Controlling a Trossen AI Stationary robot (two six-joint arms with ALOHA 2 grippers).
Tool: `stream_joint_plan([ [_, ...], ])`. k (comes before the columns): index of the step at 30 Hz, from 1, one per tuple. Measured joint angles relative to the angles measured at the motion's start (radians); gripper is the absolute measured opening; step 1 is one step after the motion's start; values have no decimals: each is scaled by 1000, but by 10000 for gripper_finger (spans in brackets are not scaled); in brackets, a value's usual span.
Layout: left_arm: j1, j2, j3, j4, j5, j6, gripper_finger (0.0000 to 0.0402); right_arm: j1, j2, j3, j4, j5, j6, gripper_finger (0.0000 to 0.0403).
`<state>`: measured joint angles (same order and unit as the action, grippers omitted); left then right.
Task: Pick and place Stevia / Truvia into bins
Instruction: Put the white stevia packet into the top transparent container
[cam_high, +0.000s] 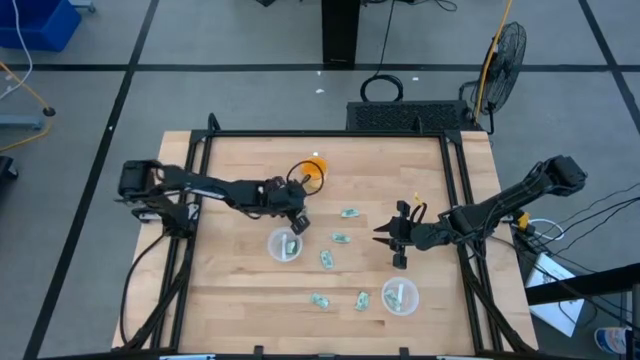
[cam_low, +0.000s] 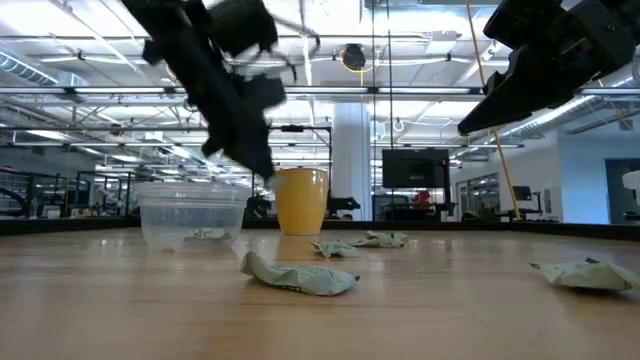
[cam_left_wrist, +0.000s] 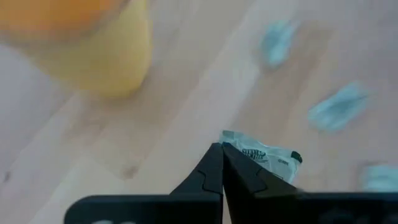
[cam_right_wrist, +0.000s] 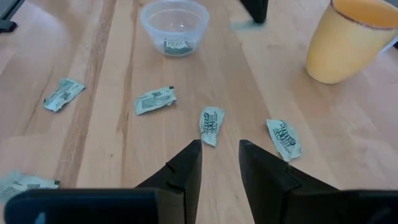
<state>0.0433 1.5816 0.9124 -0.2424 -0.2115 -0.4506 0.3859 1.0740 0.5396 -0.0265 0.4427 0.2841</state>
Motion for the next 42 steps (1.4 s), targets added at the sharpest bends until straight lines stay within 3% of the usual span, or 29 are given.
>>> stream_joint_plan([
  [4,-73,-131,2,-34,-23,-39,2,0,0,0,3,0,-25,100],
  [7,-170,-190,1,-119,-116,-76,2,0,0,0,8,0,-38,100],
  [15,-383,-137,-4,-300,-298,-319,1,0,0,0,14,1,-37,100],
  [28,-401,58,-4,-295,-218,-390,5,0,0,0,22,-1,-41,100],
  [42,-401,64,-4,-307,-180,-390,9,0,0,0,22,-2,-42,100],
])
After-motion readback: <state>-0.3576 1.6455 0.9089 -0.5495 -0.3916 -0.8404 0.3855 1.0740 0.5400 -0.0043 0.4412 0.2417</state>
